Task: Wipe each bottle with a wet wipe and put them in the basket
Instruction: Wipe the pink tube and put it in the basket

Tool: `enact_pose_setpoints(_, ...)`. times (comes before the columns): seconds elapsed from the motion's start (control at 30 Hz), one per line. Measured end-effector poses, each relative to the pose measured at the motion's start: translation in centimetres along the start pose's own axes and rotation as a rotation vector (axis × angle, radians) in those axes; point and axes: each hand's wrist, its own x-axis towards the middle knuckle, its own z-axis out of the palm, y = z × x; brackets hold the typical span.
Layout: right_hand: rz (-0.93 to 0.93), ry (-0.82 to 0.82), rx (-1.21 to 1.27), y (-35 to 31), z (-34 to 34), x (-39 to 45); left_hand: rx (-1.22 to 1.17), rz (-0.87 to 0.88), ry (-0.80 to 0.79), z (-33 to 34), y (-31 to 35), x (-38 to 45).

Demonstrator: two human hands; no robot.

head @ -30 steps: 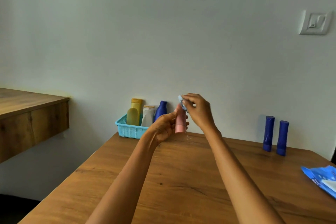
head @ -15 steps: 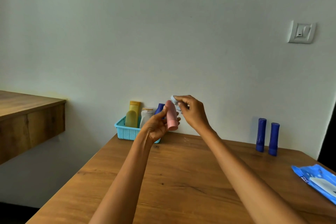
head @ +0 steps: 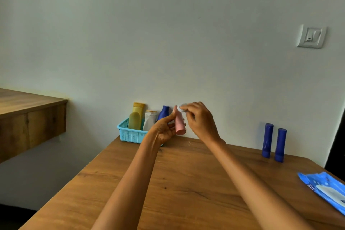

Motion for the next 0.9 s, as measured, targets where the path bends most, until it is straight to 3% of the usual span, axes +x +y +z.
enact_pose_setpoints(0.17,-0.057,-0.210,-0.136,-0.7,1.5,-1.6,0.005,-0.010,0.135,-0.1,0.4,0.3)
enact_pose_setpoints(0.3,-0.124,-0.157,-0.111,-0.2,0.9,-3.0,0.026,-0.016,0.175,-0.8,0.4,0.9)
enact_pose_setpoints(0.43,0.072,0.045,0.013,0.5,0.9,0.1,0.089,-0.033,0.125,0.1,0.2,0.7)
enact_pose_setpoints(0.6,0.184,-0.201,-0.008,1.3,1.8,2.0,0.055,-0.036,0.082,0.8,0.2,1.1)
enact_pose_setpoints(0.9,0.163,-0.168,0.136,2.4,1.3,-1.2,0.009,-0.130,0.078,-0.1,-0.2,1.2)
